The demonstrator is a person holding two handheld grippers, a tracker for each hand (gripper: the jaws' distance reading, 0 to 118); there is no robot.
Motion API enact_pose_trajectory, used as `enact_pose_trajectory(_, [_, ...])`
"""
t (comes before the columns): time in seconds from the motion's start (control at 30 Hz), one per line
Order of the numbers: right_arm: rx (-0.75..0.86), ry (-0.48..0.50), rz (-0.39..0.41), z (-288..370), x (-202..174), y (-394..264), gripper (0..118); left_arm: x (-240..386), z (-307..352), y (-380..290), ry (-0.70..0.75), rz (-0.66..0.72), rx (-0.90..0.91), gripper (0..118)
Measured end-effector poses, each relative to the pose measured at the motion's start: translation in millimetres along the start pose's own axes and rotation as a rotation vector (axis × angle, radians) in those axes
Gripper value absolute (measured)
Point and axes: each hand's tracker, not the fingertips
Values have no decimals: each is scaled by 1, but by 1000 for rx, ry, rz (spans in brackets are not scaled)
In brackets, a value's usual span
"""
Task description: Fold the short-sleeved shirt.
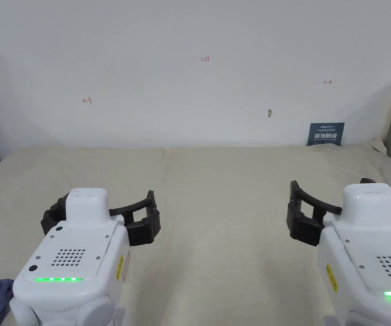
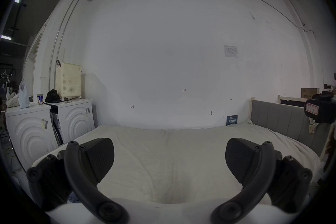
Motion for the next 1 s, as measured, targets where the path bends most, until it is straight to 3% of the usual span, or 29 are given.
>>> enact_pose_trajectory(1.0, [7, 3, 1, 3, -4, 0, 97, 0, 1, 2, 13, -24, 23, 118])
